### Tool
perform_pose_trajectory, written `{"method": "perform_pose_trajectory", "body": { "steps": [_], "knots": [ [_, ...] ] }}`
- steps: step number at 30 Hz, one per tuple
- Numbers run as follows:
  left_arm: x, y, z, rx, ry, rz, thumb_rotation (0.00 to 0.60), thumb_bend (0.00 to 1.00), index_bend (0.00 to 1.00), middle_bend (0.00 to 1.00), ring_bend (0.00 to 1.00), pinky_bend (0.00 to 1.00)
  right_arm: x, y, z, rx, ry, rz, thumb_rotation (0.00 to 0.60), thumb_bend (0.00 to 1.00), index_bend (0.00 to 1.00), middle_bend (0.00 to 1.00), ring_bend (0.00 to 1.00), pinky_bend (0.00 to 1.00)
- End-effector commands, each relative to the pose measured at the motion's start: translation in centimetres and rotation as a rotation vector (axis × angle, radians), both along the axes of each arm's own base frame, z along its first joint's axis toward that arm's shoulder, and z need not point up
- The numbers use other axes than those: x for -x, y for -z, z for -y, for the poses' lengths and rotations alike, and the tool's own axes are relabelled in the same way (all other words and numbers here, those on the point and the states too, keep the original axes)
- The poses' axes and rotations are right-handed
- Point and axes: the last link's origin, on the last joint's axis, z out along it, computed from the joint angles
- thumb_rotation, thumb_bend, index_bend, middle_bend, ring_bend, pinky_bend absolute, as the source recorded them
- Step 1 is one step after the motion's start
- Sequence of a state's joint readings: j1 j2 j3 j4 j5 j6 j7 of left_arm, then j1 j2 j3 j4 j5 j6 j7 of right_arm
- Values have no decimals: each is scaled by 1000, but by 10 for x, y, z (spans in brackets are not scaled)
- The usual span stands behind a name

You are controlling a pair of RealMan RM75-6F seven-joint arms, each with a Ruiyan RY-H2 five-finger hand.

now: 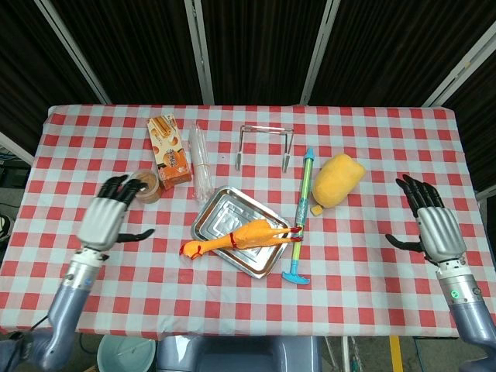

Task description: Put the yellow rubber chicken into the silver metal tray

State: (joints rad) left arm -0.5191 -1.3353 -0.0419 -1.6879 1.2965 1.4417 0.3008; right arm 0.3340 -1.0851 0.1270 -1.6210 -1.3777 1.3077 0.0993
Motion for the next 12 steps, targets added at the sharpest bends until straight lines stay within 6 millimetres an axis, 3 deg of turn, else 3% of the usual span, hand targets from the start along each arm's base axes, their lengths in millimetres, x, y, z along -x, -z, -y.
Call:
{"method": "perform_pose_trajectory", "body": {
  "steps": [1, 8, 12],
  "knots": [
    [32, -33, 37, -70, -71, 16, 600, 62, 191, 176, 84, 118, 15, 7, -22, 77, 8, -124, 600, 216, 0, 0, 0, 36],
    [67, -50, 76, -127, -138, -28, 600, 63, 202, 181, 85, 111, 23, 13, -52, 53, 33, -174, 600, 241, 0, 0, 0, 29],
    [75, -50, 87, -110, -179, -30, 600, 62, 216, 185, 85, 111, 25, 15, -60, 41, 57, -162, 600, 241, 0, 0, 0, 29]
  ]
}}
